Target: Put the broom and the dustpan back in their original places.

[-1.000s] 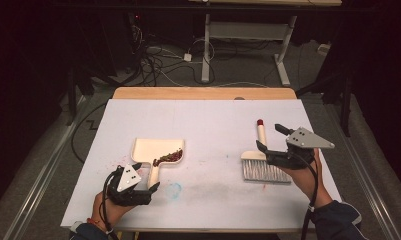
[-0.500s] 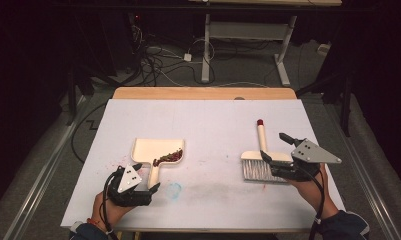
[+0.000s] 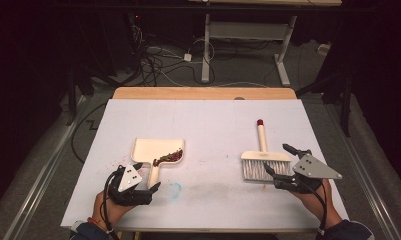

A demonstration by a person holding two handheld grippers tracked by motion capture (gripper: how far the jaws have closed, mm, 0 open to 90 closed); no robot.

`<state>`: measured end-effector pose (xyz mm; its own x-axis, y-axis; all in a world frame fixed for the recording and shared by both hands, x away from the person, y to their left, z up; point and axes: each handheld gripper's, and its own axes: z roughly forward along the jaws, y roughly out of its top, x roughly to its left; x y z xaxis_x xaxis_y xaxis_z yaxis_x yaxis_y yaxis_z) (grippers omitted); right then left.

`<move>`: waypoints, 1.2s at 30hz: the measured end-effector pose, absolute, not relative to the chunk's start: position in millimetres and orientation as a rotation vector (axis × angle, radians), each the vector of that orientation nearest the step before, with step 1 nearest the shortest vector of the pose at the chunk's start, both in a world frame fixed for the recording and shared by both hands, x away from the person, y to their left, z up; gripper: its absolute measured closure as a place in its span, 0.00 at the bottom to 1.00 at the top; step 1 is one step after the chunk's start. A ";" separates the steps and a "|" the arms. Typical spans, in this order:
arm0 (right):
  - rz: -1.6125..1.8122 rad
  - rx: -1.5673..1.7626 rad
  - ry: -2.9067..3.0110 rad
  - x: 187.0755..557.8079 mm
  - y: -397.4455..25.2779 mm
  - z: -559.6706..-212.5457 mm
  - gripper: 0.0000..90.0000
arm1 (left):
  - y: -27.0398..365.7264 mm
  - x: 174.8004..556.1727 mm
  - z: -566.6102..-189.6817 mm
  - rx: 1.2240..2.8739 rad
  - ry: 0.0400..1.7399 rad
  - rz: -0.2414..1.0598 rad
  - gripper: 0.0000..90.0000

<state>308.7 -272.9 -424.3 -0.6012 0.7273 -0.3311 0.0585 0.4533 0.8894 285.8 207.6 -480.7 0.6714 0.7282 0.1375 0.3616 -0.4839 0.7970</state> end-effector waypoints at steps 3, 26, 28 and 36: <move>1.185 0.675 1.976 304.5 -276.1 -430.9 0.21 | 208.0 285.9 -480.8 2.106 0.841 0.604 0.17; 1.155 0.643 2.097 287.4 -270.1 -465.6 0.21 | 209.3 282.2 -481.9 2.116 0.843 0.600 0.17; 1.156 0.646 2.094 287.4 -269.8 -465.1 0.21 | 209.4 282.1 -482.1 2.120 0.841 0.599 0.17; 1.145 0.638 2.086 287.9 -269.5 -465.5 0.21 | 208.9 283.6 -482.6 2.122 0.847 0.593 0.17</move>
